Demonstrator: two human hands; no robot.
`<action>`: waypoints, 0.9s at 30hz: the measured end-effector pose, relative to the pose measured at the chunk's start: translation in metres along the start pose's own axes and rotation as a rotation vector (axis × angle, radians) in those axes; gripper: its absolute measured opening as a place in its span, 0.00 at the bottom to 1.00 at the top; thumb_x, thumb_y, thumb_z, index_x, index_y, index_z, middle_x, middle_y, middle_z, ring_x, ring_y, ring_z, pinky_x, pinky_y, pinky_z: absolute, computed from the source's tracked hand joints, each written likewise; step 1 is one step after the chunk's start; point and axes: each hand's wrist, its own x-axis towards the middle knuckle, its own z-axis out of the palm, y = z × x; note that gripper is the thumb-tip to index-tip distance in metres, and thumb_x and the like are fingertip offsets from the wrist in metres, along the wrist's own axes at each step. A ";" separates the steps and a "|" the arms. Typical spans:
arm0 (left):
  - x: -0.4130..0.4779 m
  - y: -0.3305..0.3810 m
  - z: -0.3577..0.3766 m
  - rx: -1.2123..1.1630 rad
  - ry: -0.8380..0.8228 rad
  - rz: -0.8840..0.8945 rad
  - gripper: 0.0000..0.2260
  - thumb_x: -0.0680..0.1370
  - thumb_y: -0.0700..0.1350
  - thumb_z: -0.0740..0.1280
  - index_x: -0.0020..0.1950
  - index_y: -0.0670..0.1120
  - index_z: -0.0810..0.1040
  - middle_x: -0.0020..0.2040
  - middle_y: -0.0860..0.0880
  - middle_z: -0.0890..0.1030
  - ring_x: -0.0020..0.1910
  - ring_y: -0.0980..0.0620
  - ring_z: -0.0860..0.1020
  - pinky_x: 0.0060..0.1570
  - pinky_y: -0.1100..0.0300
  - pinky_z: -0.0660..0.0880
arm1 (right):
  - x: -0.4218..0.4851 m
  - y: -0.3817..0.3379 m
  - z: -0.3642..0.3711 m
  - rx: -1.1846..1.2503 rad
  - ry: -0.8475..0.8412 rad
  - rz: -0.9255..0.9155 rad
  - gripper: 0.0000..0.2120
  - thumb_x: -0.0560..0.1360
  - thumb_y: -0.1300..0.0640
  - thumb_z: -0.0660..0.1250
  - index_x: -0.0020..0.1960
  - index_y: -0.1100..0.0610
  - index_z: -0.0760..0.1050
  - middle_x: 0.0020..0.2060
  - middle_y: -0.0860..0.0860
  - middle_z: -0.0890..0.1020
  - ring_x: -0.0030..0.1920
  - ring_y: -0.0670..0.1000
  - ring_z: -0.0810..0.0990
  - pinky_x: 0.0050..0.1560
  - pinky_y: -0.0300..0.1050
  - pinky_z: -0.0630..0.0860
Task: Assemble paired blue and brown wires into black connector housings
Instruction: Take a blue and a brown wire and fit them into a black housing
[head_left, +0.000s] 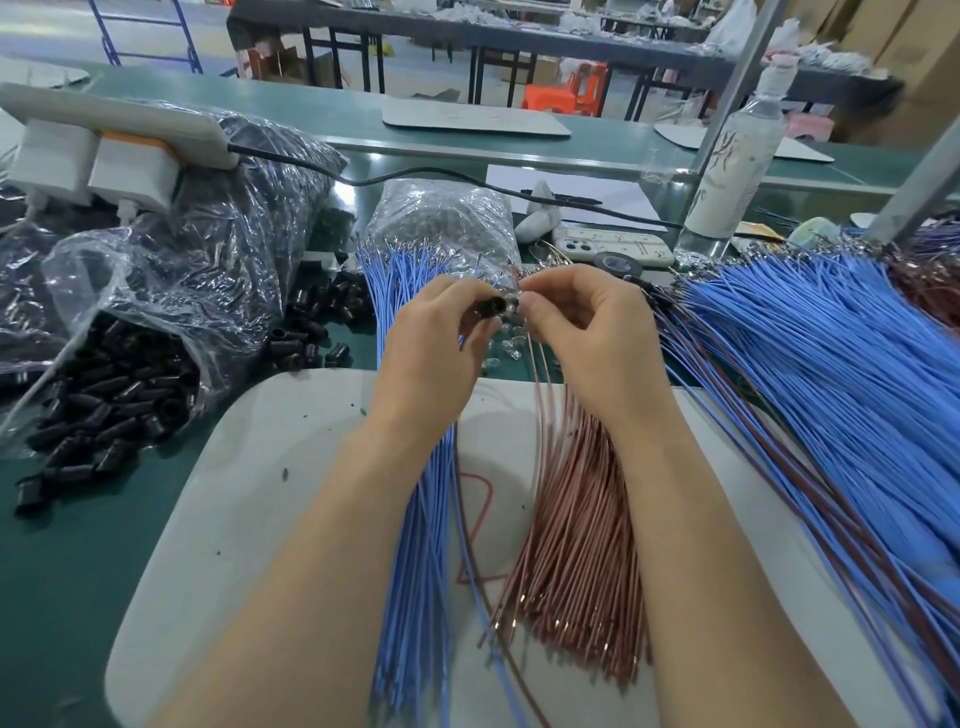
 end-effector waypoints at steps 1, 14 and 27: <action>0.000 0.000 0.000 -0.014 0.001 0.000 0.06 0.76 0.35 0.67 0.52 0.40 0.80 0.46 0.46 0.79 0.43 0.48 0.78 0.47 0.52 0.76 | 0.000 0.000 0.000 -0.001 0.000 -0.002 0.04 0.75 0.61 0.69 0.48 0.55 0.80 0.40 0.49 0.83 0.42 0.47 0.82 0.49 0.45 0.80; 0.000 -0.001 0.003 -0.055 -0.005 0.023 0.07 0.75 0.34 0.68 0.52 0.39 0.80 0.46 0.46 0.78 0.43 0.48 0.78 0.47 0.51 0.77 | -0.001 -0.001 0.006 -0.079 0.059 -0.032 0.03 0.75 0.59 0.69 0.42 0.56 0.78 0.34 0.51 0.82 0.36 0.51 0.82 0.44 0.52 0.79; -0.001 0.002 0.002 0.010 -0.067 0.076 0.04 0.74 0.36 0.70 0.48 0.39 0.81 0.41 0.45 0.76 0.38 0.50 0.72 0.42 0.54 0.73 | -0.002 0.002 0.003 -0.165 0.019 -0.071 0.03 0.74 0.59 0.70 0.42 0.54 0.79 0.32 0.43 0.80 0.35 0.42 0.79 0.42 0.39 0.77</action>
